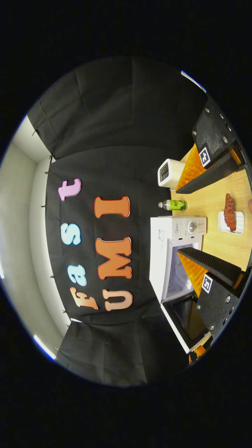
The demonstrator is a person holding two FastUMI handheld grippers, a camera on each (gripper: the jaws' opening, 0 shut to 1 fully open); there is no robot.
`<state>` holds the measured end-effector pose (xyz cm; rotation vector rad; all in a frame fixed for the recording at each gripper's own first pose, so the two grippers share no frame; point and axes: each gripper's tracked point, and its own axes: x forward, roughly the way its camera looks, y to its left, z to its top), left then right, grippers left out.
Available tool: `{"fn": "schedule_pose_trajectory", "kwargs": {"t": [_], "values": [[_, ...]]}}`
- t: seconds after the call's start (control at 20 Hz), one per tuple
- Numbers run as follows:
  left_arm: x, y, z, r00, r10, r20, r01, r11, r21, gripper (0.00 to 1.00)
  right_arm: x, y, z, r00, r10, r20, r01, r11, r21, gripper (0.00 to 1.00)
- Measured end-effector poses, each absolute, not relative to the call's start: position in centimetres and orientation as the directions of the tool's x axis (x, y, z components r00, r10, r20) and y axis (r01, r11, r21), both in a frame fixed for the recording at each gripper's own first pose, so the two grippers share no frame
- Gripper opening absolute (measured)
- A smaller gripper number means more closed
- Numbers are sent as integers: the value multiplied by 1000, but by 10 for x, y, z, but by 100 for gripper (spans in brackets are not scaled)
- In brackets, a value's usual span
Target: Open the microwave oven with the left hand, put the food in, and close the microwave oven.
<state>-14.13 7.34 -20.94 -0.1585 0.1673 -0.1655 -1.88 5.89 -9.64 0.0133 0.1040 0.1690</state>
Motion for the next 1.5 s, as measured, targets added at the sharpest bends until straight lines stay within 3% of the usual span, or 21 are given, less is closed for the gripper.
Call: {"fn": "schedule_pose_trajectory", "kwargs": {"t": [0.25, 0.65, 1.05, 1.25, 1.35, 1.5], "values": [[-138, 117, -198, 988, -72, -139, 58, 993, -105, 100, -16, 55, -123, 981, 153, -116, -144, 987, 77, 95], [-116, 152, -194, 991, -14, -137, 5, 998, -66, 98, -9, 20, -209, 976, 55, -211, 11, 953, 303, 95], [-91, 166, -219, 982, 23, -188, -39, 996, -83, 98, 1, -5, -303, 951, 11, -311, 171, 816, 552, 95], [-86, 173, -229, 977, 47, -208, -67, 994, -90, 100, 3, -8, -323, 954, 29, -300, 181, 742, 646, 92], [-82, 173, -230, 976, 57, -212, -78, 993, -90, 98, 8, -2, -335, 951, 43, -306, 182, 721, 668, 86], [-78, 172, -235, 973, 61, -221, -83, 993, -90, 100, 12, 3, -356, 937, 65, -343, 202, 699, 686, 64]]}}
